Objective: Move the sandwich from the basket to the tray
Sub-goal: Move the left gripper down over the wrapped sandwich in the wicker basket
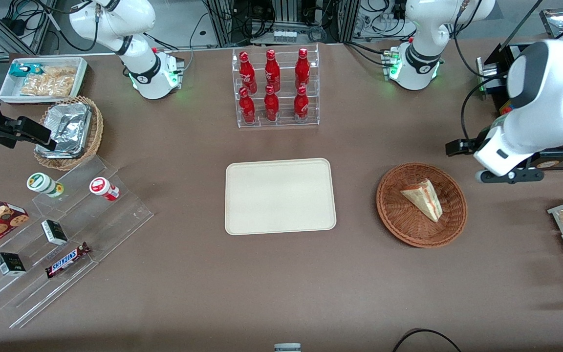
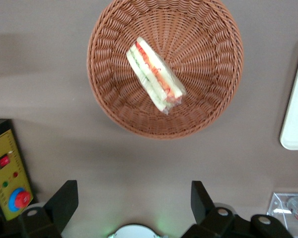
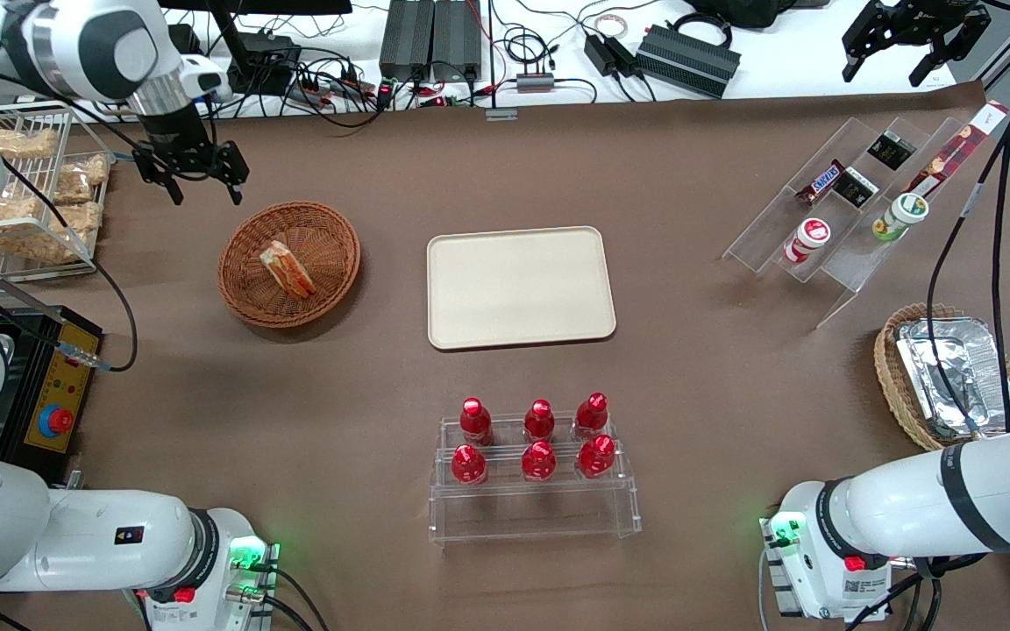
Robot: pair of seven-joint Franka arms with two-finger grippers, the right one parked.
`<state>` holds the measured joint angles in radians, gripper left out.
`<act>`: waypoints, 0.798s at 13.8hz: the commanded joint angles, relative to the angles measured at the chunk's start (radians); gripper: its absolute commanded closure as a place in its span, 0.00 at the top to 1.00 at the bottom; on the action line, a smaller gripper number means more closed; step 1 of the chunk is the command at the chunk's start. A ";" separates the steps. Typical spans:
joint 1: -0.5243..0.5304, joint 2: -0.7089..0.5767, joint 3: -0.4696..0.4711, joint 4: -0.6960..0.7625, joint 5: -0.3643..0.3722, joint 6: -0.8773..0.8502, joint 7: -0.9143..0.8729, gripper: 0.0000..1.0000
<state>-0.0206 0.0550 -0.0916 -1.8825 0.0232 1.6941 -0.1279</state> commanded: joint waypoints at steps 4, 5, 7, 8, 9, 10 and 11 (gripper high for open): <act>0.002 -0.026 -0.007 -0.268 0.012 0.365 -0.004 1.00; 0.002 -0.024 -0.007 -0.300 0.012 0.416 -0.007 1.00; 0.002 -0.017 -0.007 -0.354 0.012 0.520 -0.086 1.00; 0.001 -0.006 -0.007 -0.359 0.012 0.548 -0.167 1.00; 0.001 0.005 -0.008 -0.357 0.012 0.559 -0.262 1.00; -0.002 0.015 -0.010 -0.357 0.012 0.581 -0.382 1.00; -0.015 0.032 -0.010 -0.357 0.012 0.608 -0.504 1.00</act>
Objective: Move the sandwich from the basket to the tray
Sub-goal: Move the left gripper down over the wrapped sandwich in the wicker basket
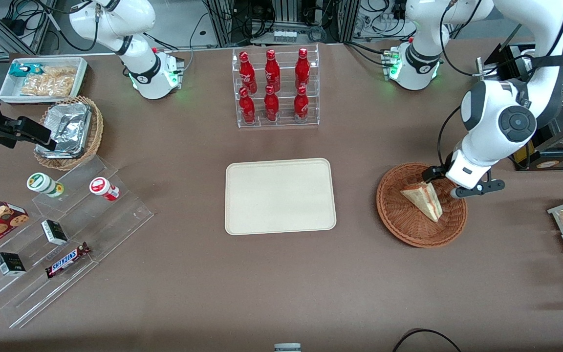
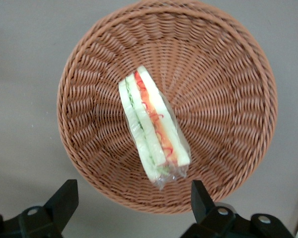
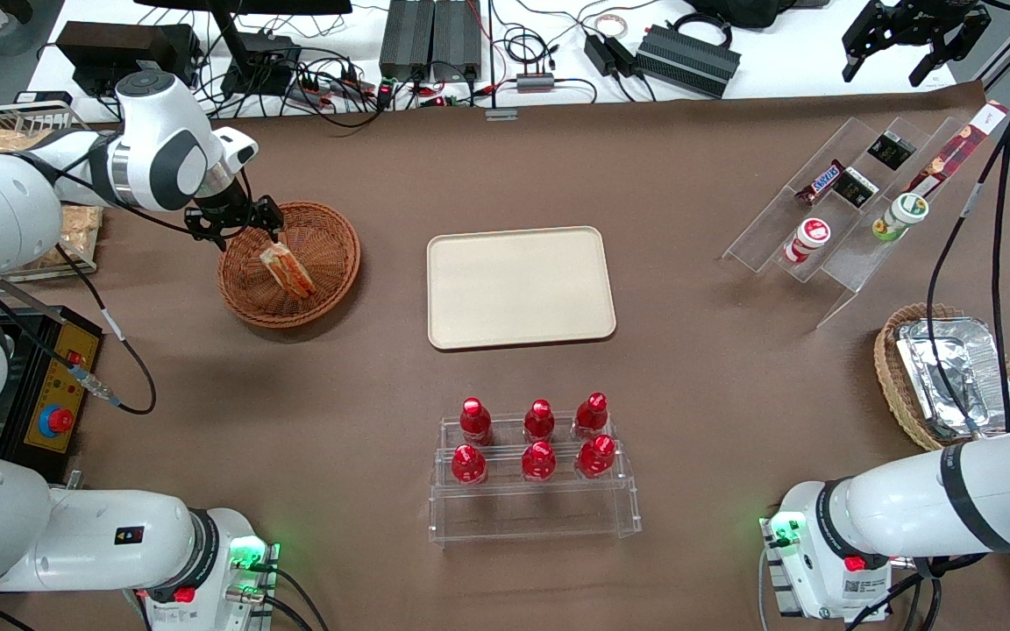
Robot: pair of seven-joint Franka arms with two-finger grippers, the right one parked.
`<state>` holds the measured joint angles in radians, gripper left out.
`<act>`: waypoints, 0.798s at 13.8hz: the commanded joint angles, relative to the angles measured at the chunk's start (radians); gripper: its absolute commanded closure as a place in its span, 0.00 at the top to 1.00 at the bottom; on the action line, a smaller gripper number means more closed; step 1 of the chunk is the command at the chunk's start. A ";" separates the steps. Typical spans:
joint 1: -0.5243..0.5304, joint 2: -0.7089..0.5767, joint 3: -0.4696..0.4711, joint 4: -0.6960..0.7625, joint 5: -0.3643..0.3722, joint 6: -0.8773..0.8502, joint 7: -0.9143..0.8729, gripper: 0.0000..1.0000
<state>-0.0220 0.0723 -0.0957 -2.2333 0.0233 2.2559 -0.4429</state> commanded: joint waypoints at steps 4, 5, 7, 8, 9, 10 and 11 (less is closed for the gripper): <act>-0.021 0.061 -0.006 -0.002 0.009 0.100 -0.497 1.00; -0.021 0.070 -0.007 0.000 0.009 0.112 -0.558 1.00; -0.021 0.098 -0.007 -0.002 0.009 0.148 -0.602 1.00; -0.021 0.104 -0.007 0.000 -0.002 0.148 -0.615 1.00; -0.021 0.113 -0.007 0.001 -0.003 0.148 -0.643 1.00; -0.021 0.121 -0.007 0.000 -0.003 0.149 -0.670 1.00; -0.021 0.132 -0.007 0.001 -0.003 0.149 -0.674 1.00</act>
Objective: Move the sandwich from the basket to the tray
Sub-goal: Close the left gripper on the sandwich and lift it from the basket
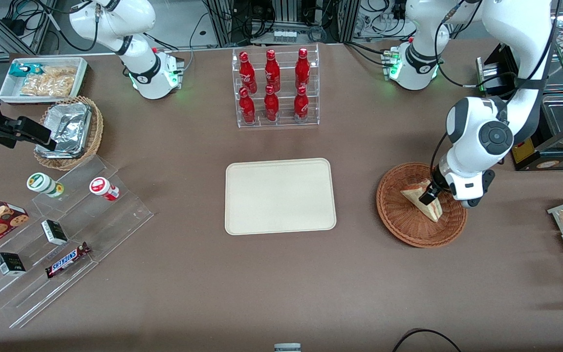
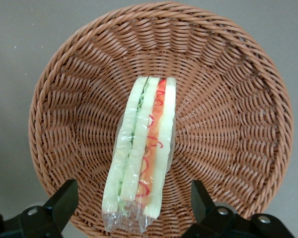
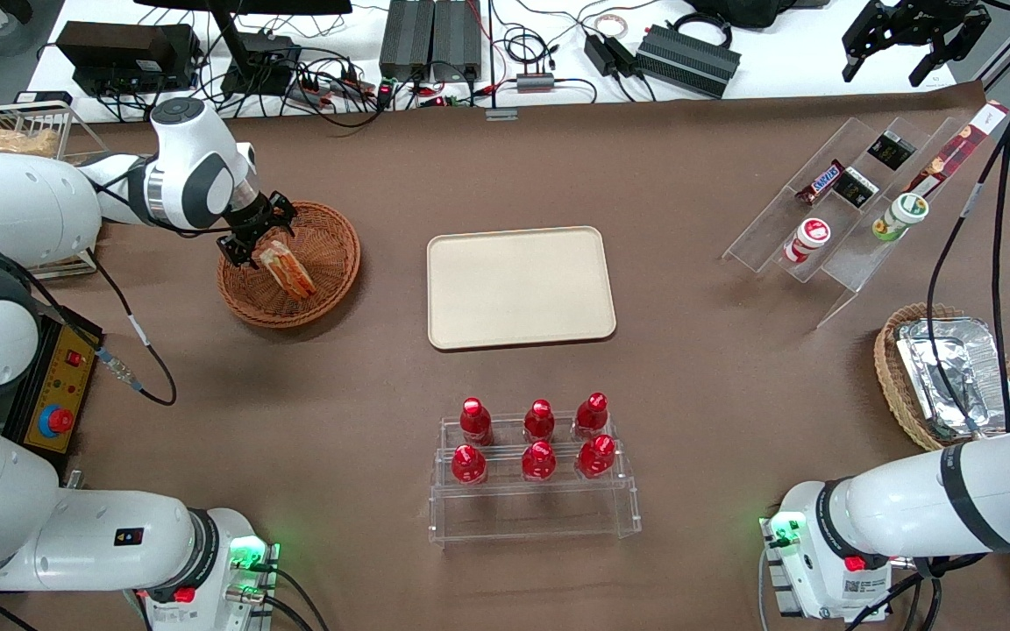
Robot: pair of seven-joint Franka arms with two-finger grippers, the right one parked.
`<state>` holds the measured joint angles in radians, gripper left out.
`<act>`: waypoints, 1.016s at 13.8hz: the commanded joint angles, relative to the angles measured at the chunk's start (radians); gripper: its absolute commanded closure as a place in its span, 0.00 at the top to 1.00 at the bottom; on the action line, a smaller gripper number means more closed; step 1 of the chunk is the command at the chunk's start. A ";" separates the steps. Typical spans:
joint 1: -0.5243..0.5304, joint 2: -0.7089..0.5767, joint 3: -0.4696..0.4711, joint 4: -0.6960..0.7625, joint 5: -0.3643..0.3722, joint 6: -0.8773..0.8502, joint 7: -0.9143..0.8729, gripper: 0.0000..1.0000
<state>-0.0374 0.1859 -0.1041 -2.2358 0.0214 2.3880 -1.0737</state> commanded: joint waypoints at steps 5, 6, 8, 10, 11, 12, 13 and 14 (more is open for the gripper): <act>-0.006 0.070 0.000 0.004 -0.006 0.036 -0.046 1.00; -0.006 0.076 0.000 0.005 -0.006 0.034 -0.055 0.98; -0.006 0.083 0.001 0.015 -0.006 0.028 -0.089 0.53; -0.006 0.073 0.001 0.022 -0.005 0.016 -0.074 0.13; -0.006 0.072 0.001 0.036 -0.001 -0.004 -0.069 0.09; -0.007 0.069 0.000 0.080 -0.001 -0.086 -0.048 0.09; -0.007 0.069 0.000 0.141 -0.001 -0.195 -0.010 0.09; -0.007 0.072 0.000 0.206 -0.001 -0.308 0.033 0.08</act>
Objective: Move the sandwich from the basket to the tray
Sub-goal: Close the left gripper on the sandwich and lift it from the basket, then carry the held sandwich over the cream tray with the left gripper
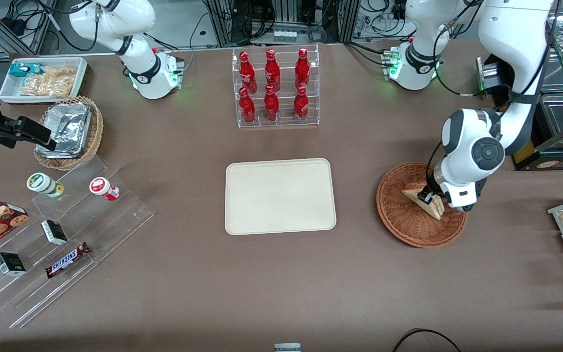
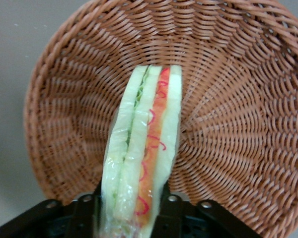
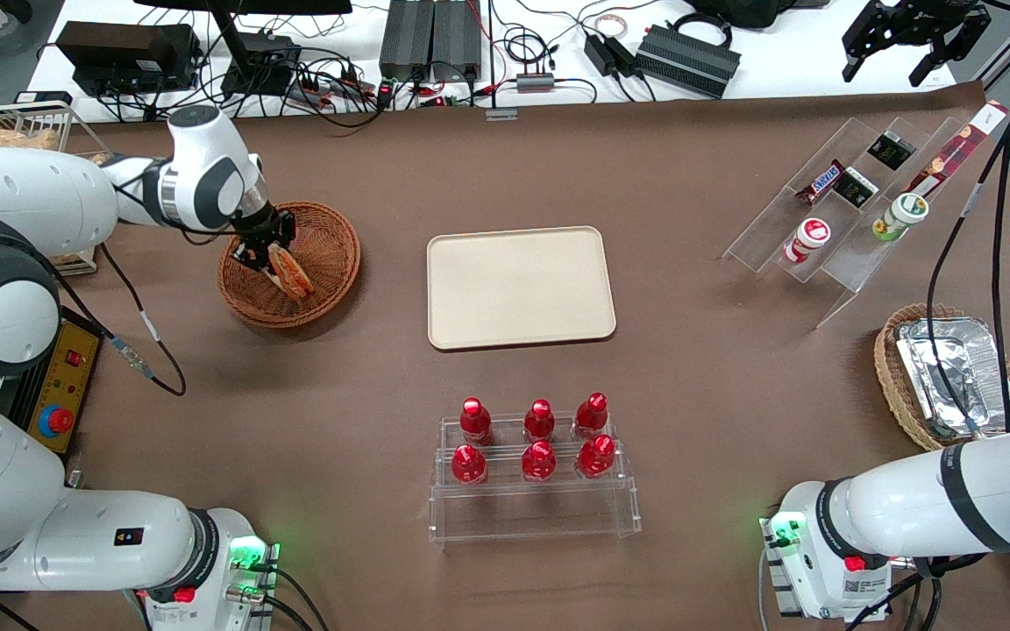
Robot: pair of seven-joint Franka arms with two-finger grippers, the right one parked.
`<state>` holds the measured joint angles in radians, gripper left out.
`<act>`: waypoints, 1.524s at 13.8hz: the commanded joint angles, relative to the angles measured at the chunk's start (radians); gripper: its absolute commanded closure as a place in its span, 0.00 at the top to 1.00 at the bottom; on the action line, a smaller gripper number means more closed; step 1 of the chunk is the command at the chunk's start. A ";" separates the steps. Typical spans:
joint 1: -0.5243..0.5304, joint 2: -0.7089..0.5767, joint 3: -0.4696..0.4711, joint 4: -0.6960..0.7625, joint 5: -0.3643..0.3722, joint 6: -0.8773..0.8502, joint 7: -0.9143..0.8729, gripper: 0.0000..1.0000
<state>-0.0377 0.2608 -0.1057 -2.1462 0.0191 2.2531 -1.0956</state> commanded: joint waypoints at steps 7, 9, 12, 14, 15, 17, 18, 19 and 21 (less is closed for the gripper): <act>-0.007 -0.003 -0.141 0.235 0.010 -0.357 0.330 0.06; -0.008 0.006 -0.199 0.239 0.008 -0.346 0.370 0.06; -0.063 0.064 -0.250 0.316 0.010 -0.349 0.358 0.06; -0.119 0.109 -0.250 0.367 0.010 -0.348 0.344 0.06; -0.145 0.136 -0.250 0.391 0.010 -0.346 0.323 0.06; -0.210 0.196 -0.250 0.454 0.013 -0.337 0.268 0.06; -0.241 0.227 -0.250 0.485 0.013 -0.327 0.235 0.06; -0.263 0.254 -0.250 0.514 0.013 -0.308 0.214 0.06; -0.307 0.308 -0.249 0.566 0.013 -0.274 0.177 0.06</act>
<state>-0.3036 0.4967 -0.3604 -1.6740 0.0203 1.9718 -0.8730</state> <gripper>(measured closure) 0.855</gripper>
